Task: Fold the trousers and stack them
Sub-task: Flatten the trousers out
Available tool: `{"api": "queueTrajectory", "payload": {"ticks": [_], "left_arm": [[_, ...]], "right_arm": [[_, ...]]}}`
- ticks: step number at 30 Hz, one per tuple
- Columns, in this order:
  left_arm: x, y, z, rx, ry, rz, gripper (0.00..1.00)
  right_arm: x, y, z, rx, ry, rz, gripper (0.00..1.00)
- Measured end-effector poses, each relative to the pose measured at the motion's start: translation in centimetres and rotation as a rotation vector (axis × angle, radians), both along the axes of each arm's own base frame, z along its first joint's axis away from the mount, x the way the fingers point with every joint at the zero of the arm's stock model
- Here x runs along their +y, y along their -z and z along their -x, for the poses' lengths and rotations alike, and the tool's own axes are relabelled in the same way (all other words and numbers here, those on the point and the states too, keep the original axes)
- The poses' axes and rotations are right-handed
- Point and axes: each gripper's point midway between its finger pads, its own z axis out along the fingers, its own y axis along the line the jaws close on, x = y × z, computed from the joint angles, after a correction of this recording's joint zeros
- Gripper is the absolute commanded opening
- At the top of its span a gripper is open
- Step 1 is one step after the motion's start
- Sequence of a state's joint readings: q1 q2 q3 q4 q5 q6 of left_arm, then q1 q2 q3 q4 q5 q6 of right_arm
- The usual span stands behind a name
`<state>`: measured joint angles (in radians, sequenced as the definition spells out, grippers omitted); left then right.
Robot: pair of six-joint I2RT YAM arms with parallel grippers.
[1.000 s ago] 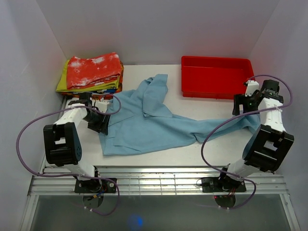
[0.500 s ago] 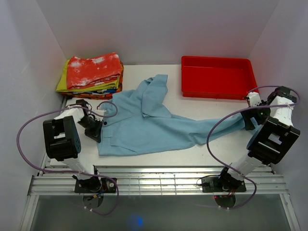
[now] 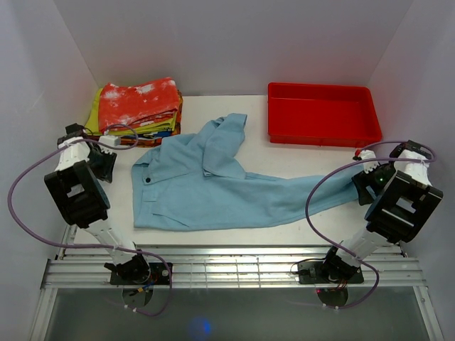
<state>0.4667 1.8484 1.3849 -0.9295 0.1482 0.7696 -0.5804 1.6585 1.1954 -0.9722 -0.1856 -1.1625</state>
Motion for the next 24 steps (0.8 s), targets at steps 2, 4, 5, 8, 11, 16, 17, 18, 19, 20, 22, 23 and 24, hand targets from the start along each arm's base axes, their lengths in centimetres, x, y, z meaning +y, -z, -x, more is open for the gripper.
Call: {"api": "queueTrajectory", "payload": {"ticks": [2,4,5,8,11,16,17,18,19,20,22,23,24], "left_arm": [[-0.7,-1.0,-0.5,-0.031,0.013,0.034,0.54],[-2.0,-2.1,-0.1,-0.050,0.034,0.085,0.56],[-2.9,-2.7,0.2,-0.056,0.045,0.112,0.56],[-5.1,-3.6,1.5,-0.074,0.074,0.170,0.64],[-7.6,-2.6,4.4,-0.015,0.081,0.247,0.91],[-10.4,1.3,8.8,0.148,-0.008,0.357,0.98],[-10.8,1.9,9.3,0.167,-0.032,0.368,0.98],[-11.1,2.3,9.8,0.184,-0.057,0.378,0.98],[-11.3,2.6,10.1,0.193,-0.077,0.385,0.98],[-11.4,2.8,10.2,0.197,-0.092,0.389,0.98],[-11.7,2.9,10.2,0.199,-0.120,0.403,0.98],[-11.8,2.9,10.1,0.200,-0.132,0.408,0.98],[-12.0,3.0,10.1,0.201,-0.142,0.417,0.93]], "right_arm": [[0.2,0.5,0.3,0.006,-0.003,-0.004,0.82],[0.3,1.0,0.5,0.009,-0.011,-0.005,0.80],[0.3,1.4,0.6,0.007,-0.018,-0.002,0.77],[-0.1,2.5,0.7,-0.004,-0.080,0.036,0.64],[-0.9,3.2,0.4,-0.020,-0.128,0.084,0.39],[-2.1,3.1,-0.8,-0.066,-0.169,0.141,0.08],[-2.2,3.1,-0.9,-0.069,-0.172,0.144,0.08],[-2.2,3.0,-1.0,-0.072,-0.174,0.145,0.08],[-2.2,3.0,-1.0,-0.074,-0.175,0.147,0.08],[-2.2,3.0,-1.1,-0.077,-0.177,0.148,0.08],[-2.2,2.8,-1.1,-0.083,-0.182,0.152,0.08],[-2.3,2.7,-1.2,-0.087,-0.183,0.155,0.08],[-2.3,2.5,-1.2,-0.091,-0.185,0.157,0.08]]}}
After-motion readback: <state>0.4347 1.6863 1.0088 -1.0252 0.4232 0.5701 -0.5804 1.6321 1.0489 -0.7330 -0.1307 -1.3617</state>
